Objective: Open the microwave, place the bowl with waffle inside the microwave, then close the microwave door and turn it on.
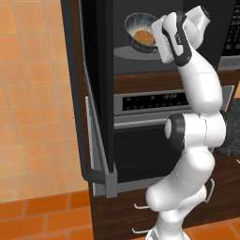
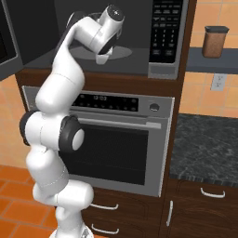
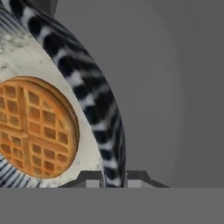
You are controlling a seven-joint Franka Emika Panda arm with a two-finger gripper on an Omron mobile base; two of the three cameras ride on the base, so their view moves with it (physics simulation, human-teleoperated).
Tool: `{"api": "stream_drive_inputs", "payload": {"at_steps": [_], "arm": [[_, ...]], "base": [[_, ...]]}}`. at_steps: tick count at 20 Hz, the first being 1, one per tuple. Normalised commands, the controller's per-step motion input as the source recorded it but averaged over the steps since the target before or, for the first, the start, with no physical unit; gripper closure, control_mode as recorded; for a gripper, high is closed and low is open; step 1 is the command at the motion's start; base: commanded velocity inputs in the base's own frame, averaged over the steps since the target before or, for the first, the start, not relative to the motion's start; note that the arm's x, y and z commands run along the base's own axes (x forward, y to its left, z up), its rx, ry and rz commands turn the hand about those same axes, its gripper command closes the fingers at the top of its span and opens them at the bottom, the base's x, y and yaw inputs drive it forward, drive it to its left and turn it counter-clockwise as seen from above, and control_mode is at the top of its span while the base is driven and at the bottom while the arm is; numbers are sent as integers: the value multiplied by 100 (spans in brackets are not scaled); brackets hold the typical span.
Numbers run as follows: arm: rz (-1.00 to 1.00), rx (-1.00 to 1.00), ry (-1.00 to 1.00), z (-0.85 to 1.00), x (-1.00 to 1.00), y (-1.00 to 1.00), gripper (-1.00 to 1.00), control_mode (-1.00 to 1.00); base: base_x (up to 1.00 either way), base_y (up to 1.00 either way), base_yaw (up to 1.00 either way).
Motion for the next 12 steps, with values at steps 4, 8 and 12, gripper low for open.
{"api": "stream_drive_inputs", "payload": {"at_steps": [4, 8, 12], "arm": [[0, 0, 0, -25, 29, -2, 100, -100], [0, 0, 1, -5, 0, -4, 100, -100], [0, 0, 0, 0, 0, 0, 100, -100]], "base": [[0, 0, 0], [0, 0, 0], [0, 0, 0]]}}
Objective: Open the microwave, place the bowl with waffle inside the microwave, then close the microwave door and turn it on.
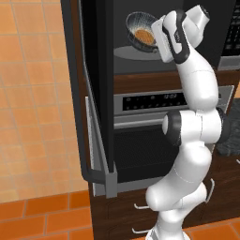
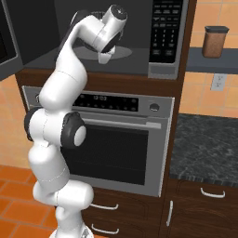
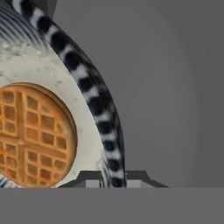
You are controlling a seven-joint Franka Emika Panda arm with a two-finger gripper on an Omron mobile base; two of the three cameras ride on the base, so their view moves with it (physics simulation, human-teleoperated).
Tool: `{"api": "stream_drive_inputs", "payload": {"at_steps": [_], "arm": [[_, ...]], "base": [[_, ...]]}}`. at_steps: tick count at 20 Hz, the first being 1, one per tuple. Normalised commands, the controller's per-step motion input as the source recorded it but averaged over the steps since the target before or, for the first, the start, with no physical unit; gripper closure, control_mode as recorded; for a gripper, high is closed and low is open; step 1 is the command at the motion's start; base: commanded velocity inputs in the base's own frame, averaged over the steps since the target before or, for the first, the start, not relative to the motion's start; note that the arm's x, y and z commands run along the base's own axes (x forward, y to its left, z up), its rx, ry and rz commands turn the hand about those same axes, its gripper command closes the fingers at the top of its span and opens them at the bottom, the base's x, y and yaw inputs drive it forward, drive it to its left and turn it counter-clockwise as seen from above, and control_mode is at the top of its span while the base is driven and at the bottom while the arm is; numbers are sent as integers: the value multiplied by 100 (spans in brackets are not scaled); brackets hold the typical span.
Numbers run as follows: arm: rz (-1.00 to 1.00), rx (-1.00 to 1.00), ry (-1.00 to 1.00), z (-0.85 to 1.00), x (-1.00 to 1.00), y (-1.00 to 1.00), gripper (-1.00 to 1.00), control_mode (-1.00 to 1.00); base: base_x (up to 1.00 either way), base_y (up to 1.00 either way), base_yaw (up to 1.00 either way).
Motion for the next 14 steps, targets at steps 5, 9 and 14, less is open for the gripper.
{"api": "stream_drive_inputs", "payload": {"at_steps": [5, 9, 14], "arm": [[0, 0, 0, 0, 0, 0, -100, -100], [0, 0, 0, 0, 0, 0, -100, -100], [0, 0, 0, 0, 0, 0, -100, -100]], "base": [[0, 0, 0], [0, 0, 0], [0, 0, 0]]}}
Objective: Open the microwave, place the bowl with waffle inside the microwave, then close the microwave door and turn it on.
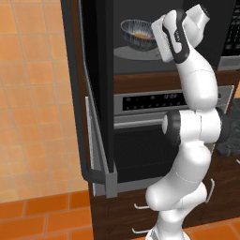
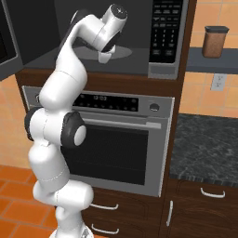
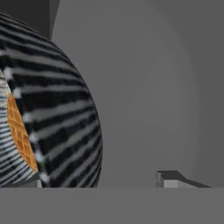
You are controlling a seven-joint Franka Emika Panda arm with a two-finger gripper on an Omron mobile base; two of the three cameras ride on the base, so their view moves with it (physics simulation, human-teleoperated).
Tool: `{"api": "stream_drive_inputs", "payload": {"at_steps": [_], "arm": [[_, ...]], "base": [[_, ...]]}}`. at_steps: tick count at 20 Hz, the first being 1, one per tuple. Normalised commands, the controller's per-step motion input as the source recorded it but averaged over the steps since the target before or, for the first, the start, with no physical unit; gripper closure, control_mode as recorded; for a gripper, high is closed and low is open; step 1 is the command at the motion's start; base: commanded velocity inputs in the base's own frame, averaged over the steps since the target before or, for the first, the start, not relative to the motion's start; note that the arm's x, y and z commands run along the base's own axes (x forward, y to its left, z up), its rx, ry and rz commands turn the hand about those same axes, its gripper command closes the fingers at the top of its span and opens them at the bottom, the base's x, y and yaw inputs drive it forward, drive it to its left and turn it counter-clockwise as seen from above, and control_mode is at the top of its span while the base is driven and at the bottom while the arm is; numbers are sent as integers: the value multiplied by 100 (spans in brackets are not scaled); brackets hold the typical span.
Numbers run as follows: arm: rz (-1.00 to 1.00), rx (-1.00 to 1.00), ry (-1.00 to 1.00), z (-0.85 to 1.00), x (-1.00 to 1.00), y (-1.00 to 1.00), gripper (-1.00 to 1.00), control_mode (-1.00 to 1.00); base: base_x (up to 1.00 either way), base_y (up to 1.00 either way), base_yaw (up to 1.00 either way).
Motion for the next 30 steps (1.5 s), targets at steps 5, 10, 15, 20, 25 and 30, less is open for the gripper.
{"api": "stream_drive_inputs", "payload": {"at_steps": [5, 10, 15, 20, 25, 30], "arm": [[-2, 4, -19, 1, -33, -10, -100, -100], [-6, 7, -20, 0, -57, -10, -100, -100], [-10, 0, -11, 14, -82, 1, -100, -100], [-14, 0, -8, 0, -84, 19, -100, -100], [-12, -1, -9, 0, -45, 19, -100, -100], [9, -22, -18, 0, -12, -6, -100, -100]], "base": [[0, 0, 0], [0, 0, 0], [0, 0, 0], [0, 0, 0], [0, 0, 0], [0, 0, 0]]}}
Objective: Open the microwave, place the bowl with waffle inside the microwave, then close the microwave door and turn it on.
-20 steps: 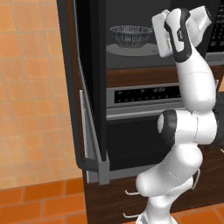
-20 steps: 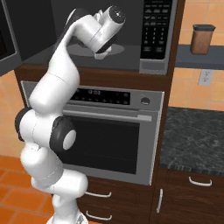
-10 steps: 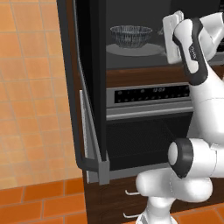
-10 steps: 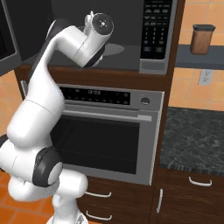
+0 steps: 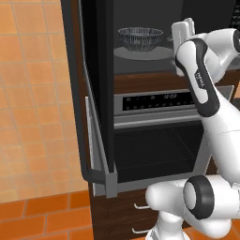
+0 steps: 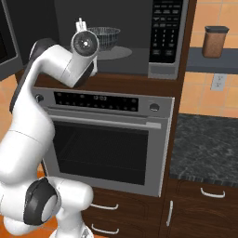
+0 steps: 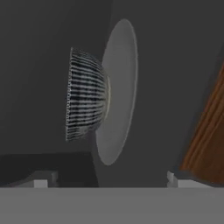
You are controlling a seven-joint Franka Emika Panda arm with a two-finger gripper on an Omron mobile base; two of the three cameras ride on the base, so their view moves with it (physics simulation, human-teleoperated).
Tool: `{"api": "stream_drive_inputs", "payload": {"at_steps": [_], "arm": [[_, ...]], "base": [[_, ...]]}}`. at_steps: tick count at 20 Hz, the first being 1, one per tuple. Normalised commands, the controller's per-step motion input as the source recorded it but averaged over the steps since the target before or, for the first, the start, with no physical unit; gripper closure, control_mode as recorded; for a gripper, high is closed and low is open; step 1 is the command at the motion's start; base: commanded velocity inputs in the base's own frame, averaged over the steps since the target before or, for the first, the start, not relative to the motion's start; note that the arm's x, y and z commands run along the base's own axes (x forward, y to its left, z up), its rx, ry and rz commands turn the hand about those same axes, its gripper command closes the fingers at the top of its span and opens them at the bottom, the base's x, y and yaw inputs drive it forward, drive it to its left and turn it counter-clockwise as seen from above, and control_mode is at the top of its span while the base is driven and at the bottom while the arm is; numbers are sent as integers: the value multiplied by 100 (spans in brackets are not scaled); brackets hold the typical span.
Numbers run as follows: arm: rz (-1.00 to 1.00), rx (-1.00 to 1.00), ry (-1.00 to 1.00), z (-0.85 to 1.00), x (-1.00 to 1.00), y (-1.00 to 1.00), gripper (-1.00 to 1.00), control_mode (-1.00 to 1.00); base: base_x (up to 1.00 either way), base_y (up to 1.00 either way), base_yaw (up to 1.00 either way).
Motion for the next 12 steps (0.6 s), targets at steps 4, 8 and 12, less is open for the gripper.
{"api": "stream_drive_inputs", "payload": {"at_steps": [4, 8, 12], "arm": [[18, -41, -11, -3, -37, 0, -100, -100], [14, -41, -12, -10, -12, 0, -100, -100], [12, -38, -16, 0, -4, 0, -100, -100]], "base": [[0, 0, 0], [0, 0, 0], [0, 0, 0]]}}
